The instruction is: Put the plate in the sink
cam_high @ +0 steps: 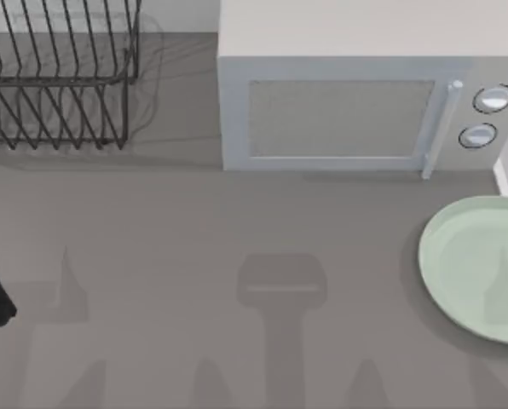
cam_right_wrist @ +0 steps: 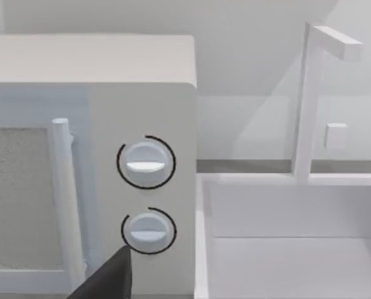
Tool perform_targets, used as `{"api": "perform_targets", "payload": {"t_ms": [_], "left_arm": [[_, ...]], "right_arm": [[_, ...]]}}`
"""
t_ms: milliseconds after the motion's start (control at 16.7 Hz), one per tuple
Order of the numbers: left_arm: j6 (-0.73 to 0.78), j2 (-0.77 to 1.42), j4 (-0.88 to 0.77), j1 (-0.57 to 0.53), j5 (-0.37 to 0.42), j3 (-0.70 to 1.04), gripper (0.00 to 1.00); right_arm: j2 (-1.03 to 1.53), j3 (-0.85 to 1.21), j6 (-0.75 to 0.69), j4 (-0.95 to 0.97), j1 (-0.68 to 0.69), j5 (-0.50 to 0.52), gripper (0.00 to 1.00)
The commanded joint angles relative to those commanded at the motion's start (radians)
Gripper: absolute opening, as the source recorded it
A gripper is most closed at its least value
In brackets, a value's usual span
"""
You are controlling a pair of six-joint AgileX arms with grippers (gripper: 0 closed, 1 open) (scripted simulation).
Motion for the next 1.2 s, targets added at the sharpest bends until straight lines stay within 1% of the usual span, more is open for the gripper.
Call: {"api": "perform_targets", "payload": {"t_ms": [420,660,900,1200], "left_arm": [[0.0,0.0,0.0,0.0,0.0,0.0,1.0],[0.0,0.0,0.0,0.0,0.0,0.0,1.0],[0.0,0.0,0.0,0.0,0.0,0.0,1.0],[0.0,0.0,0.0,0.0,0.0,0.0,1.0]], "right_arm": [[0.0,0.0,0.0,0.0,0.0,0.0,1.0],[0.105,0.099,0.029,-0.077,0.027,0.0,1.0],[0.374,0.321,0.093,-0.251,0.089,0.0,1.0],[0.868,0.681,0.197,-0.537,0.194,0.0,1.0]]}}
